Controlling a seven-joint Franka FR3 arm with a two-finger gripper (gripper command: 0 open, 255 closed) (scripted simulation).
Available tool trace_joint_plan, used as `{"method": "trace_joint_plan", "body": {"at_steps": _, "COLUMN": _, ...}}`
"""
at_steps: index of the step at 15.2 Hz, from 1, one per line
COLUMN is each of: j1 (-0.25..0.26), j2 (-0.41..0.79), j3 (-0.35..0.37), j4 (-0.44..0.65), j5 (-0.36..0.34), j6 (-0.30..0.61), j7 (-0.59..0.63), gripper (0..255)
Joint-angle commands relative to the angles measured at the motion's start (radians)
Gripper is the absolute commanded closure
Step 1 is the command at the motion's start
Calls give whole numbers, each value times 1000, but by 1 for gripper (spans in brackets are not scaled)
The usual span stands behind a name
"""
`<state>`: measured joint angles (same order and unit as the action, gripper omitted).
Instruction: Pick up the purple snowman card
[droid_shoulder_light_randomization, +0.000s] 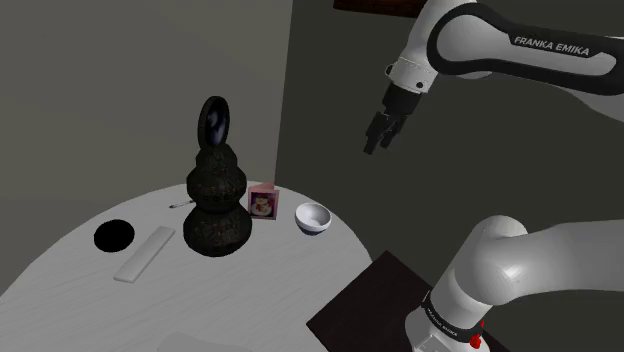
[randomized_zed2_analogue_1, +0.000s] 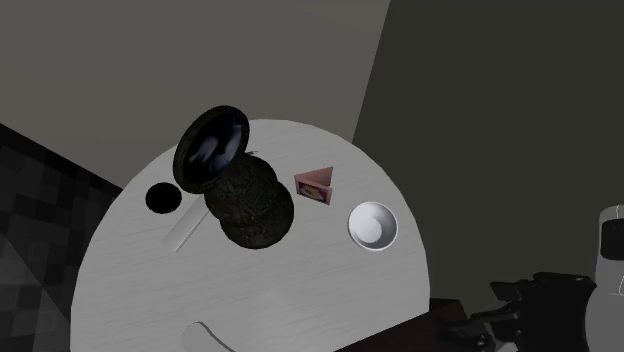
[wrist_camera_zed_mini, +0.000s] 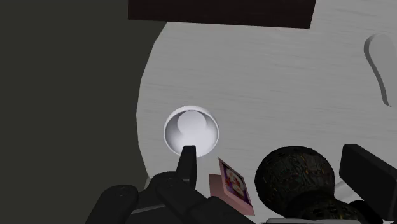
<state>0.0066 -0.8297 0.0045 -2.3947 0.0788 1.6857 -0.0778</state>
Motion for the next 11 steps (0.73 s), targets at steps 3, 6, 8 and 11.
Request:
{"method": "trace_joint_plan", "body": {"at_steps": 3, "j1": 3, "j2": 59, "j3": 15, "j4": -5, "j5": 7, "j6": 62, "j7": 12, "gripper": 0}}
{"method": "trace_joint_plan", "body": {"at_steps": 6, "j1": 6, "j2": 156, "j3": 37, "j4": -3, "j5": 14, "j6": 152, "j7": 30, "gripper": 0}}
{"method": "trace_joint_plan", "body": {"at_steps": 8, "j1": 7, "j2": 225, "j3": 52, "j4": 6, "j5": 17, "j6": 209, "j7": 43, "gripper": 0}}
{"method": "trace_joint_plan", "body": {"at_steps": 11, "j1": 8, "j2": 333, "j3": 72, "j4": 30, "j5": 18, "j6": 289, "j7": 63, "gripper": 0}}
